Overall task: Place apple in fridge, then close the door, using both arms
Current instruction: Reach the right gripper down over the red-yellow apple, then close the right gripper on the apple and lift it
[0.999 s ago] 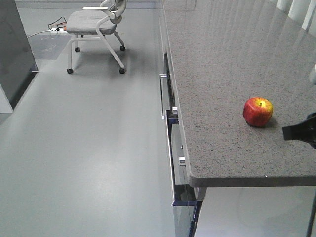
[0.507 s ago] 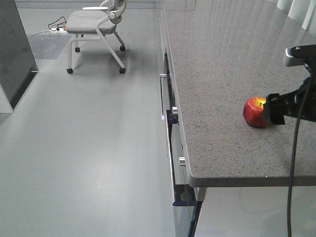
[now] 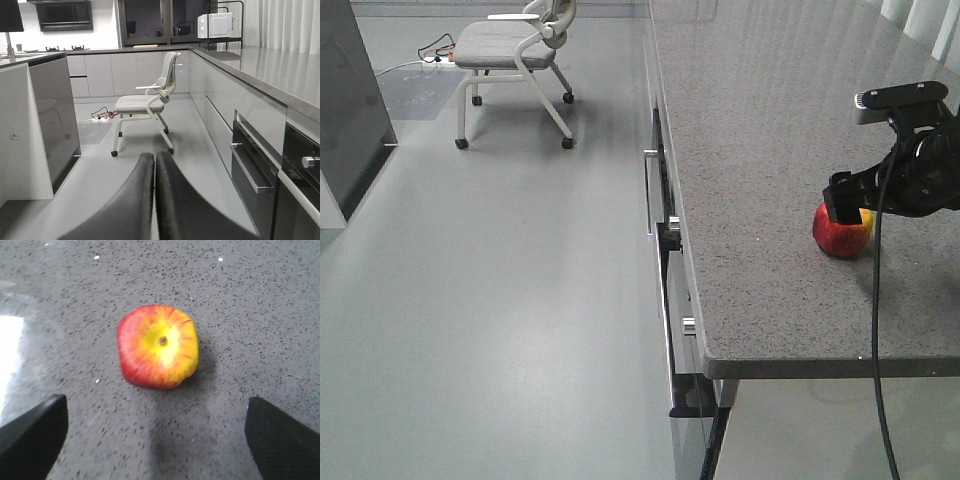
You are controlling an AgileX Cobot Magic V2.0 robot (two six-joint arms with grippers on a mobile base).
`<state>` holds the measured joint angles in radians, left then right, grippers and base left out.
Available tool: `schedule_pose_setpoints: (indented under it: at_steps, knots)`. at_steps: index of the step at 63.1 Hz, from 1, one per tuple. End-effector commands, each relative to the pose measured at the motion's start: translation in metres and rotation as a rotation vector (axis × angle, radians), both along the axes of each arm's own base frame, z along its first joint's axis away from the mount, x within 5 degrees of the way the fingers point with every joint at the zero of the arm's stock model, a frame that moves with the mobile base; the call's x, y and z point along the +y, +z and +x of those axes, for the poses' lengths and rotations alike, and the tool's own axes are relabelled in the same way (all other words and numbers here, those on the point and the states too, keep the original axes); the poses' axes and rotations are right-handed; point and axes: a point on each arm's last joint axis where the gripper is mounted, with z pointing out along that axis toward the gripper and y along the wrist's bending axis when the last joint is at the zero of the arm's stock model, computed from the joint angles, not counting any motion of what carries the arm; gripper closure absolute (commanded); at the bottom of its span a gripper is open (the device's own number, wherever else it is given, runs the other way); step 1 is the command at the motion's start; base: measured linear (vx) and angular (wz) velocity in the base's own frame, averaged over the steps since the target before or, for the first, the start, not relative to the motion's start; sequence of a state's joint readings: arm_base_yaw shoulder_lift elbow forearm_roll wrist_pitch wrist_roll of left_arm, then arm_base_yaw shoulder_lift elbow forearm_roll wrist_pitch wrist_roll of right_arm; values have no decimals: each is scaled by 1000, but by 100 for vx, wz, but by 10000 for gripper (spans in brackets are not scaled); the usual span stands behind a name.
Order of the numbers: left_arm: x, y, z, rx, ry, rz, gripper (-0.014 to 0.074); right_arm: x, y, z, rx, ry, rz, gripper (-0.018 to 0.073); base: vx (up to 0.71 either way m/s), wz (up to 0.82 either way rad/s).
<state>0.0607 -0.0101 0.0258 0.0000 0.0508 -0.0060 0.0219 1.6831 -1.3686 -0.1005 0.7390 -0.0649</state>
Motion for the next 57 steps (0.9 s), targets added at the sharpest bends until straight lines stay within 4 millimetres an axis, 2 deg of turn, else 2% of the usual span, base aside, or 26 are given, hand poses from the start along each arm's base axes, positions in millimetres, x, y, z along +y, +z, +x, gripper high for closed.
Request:
schedule_pose_setpoints:
  at_steps: [1, 22, 40, 51, 57]
  knots:
    - [0, 0, -1, -70, -2, -3, 603, -10, 19, 9, -117, -29, 19, -136, 0, 0]
    - [0, 0, -1, -70, -2, -3, 603, -11, -12, 41, -138, -19, 52, -120, 0, 0]
    - [0, 0, -1, -70, -2, -3, 603, -11, -36, 58, -175, -21, 64, -84, 0, 0]
    - [0, 0, -1, -70, -2, -3, 603, -11, -41, 61, -174, -21, 64, -7, 0, 0]
    - [0, 0, -1, -70, -2, -3, 603, -11, -43, 61, -160, -22, 66, 64, 0, 0]
